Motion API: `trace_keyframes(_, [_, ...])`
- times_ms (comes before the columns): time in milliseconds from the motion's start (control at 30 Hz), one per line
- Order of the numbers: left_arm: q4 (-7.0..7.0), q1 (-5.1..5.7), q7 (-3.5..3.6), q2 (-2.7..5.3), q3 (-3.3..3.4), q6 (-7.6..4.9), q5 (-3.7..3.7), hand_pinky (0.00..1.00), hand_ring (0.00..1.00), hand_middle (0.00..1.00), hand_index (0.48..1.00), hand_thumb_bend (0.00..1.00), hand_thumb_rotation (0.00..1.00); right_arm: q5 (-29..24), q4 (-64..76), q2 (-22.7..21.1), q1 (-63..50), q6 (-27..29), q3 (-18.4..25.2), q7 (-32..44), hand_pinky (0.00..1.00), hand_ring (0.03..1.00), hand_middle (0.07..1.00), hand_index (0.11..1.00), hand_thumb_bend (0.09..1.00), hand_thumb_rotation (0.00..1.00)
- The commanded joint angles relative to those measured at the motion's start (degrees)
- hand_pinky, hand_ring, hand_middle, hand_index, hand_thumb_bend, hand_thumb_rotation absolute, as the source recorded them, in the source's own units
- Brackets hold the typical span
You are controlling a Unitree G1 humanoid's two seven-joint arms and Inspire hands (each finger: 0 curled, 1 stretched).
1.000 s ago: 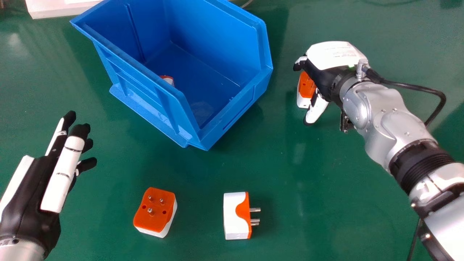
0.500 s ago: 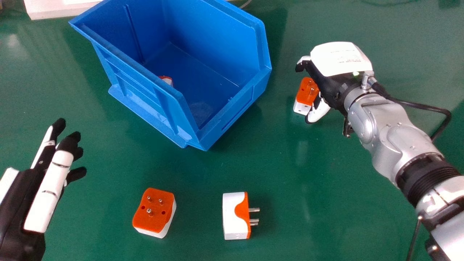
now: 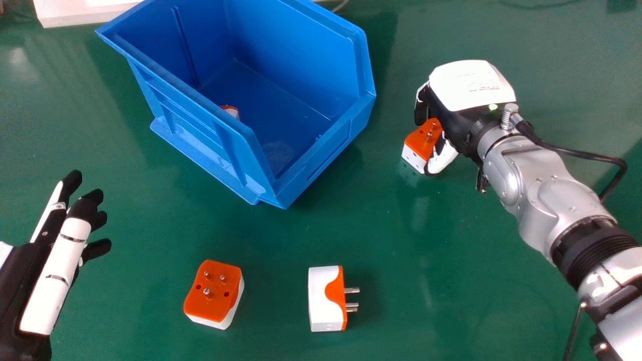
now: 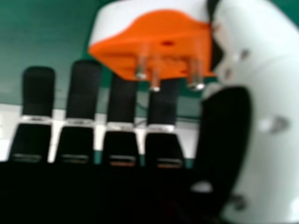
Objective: Pick all objects and put in blue box
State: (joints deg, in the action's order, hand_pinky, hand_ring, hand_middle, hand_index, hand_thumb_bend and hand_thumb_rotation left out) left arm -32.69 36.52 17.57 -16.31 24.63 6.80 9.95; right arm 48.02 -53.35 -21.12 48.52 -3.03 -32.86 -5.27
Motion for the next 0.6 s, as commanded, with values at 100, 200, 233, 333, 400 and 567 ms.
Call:
trace_keyframes(100, [-1.92,0.52,-0.01,0.14,0.55,-1.05,0.2,0.87,0.93,0.96,0.995,0.54,1.0,0.68,1.12,-1.3,-0.24,-0.44,0.05,-1.84,0.41,0.496,0.532,0.457,0.505,0.0])
trace_keyframes(200, [-1.88,0.39,-0.1,0.18,0.36,-1.03,0.03,0.87,0.93,0.96,0.995,0.54,1.0,0.5,1.09,-1.28,-0.59,-0.42,0.28,-2.91,0.41,0.496,0.529,0.45,0.504,0.0])
trace_keyframes(233, [-1.86,0.39,-0.09,0.19,0.36,-1.1,0.03,0.87,0.93,0.96,0.996,0.54,1.0,0.45,1.01,-1.22,-0.66,-0.44,0.32,-3.28,0.41,0.495,0.528,0.445,0.503,0.0])
trace_keyframes(333, [-1.82,0.38,-0.04,0.23,0.3,-1.31,0.0,0.87,0.93,0.96,0.996,0.54,1.0,0.12,1.37,-1.18,-1.0,-0.66,0.66,-3.97,0.4,0.491,0.529,0.443,0.502,0.0])
trace_keyframes(400, [-1.73,0.21,-0.08,0.24,0.2,-1.3,-0.06,0.87,0.93,0.96,0.996,0.54,1.0,0.0,1.65,-1.13,-1.19,-0.88,0.76,-4.08,0.39,0.485,0.529,0.444,0.502,0.0])
trace_keyframes(567, [-1.71,0.05,-0.14,0.38,0.01,-1.45,-0.15,0.88,0.93,0.96,0.996,0.53,1.0,-0.35,2.17,-1.25,-1.94,-0.29,1.24,-5.23,0.38,0.476,0.526,0.445,0.501,0.0])
